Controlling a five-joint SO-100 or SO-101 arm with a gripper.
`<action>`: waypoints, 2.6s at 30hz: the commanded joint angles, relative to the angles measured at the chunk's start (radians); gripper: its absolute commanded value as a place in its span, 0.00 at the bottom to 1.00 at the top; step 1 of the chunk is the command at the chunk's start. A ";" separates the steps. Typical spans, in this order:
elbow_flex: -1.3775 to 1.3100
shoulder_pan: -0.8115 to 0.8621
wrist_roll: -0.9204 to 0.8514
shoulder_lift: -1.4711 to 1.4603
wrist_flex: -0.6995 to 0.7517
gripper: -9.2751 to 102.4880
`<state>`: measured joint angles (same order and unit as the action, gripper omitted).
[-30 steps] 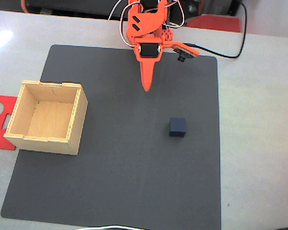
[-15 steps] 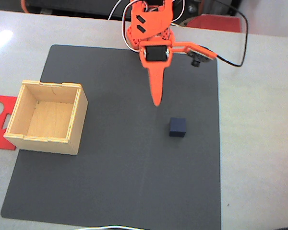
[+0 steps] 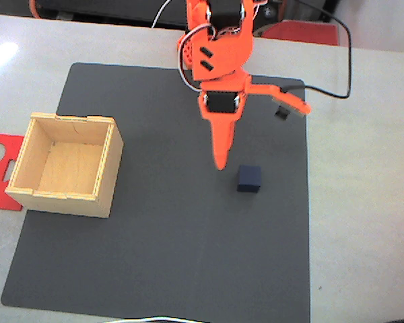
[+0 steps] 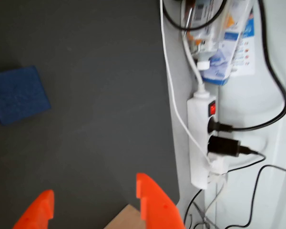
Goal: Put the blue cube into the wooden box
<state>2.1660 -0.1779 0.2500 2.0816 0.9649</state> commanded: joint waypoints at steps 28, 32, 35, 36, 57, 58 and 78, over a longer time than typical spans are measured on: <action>-0.215 -0.183 -0.015 -0.407 0.052 0.33; -0.215 -0.176 -0.017 -0.436 0.051 0.33; -0.213 -0.178 -0.017 -0.457 0.037 0.33; -0.215 -0.178 -0.017 -0.463 0.032 0.33; -0.245 0.121 -0.141 -0.433 0.044 0.12; -0.245 0.118 -0.137 -0.446 0.037 0.10; -0.313 -0.054 -0.103 -0.529 0.046 0.33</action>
<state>1.8991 -0.2086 0.1335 1.5463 1.0063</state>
